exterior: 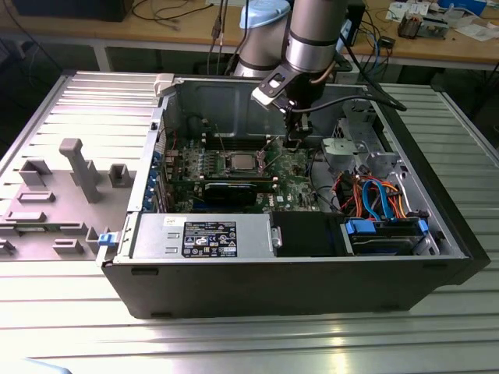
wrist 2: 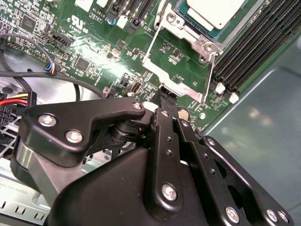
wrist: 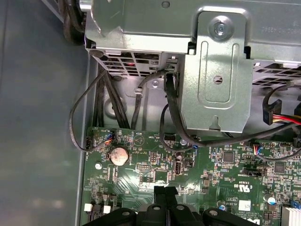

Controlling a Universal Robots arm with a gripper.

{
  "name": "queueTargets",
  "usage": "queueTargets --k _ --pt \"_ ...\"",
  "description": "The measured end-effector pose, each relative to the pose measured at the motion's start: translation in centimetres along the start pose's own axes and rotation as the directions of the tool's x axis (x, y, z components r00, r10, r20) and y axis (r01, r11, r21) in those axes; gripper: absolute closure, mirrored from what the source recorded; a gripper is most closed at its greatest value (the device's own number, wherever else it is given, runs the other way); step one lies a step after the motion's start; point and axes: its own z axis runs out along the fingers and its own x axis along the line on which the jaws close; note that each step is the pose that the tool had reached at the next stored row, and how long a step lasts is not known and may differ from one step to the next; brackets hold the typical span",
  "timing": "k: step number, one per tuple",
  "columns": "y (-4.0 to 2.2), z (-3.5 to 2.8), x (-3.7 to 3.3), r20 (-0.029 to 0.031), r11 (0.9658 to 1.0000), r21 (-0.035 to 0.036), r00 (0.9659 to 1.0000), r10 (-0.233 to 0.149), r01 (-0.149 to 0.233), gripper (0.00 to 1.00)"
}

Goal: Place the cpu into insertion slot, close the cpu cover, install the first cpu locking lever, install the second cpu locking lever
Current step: 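Close the cpu cover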

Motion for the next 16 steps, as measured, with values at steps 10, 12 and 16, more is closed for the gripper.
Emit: queueTargets --k 10,12,16 --pt "-0.33 0.00 0.03 0.0000 1.0000 0.0001 1.0000 0.000 0.000 0.89" --pt "-0.40 0.00 0.03 0.0000 1.0000 0.0000 1.0000 0.000 0.000 0.89" --pt "-0.52 0.00 0.04 0.0000 1.0000 0.0000 1.0000 0.000 0.000 0.89"
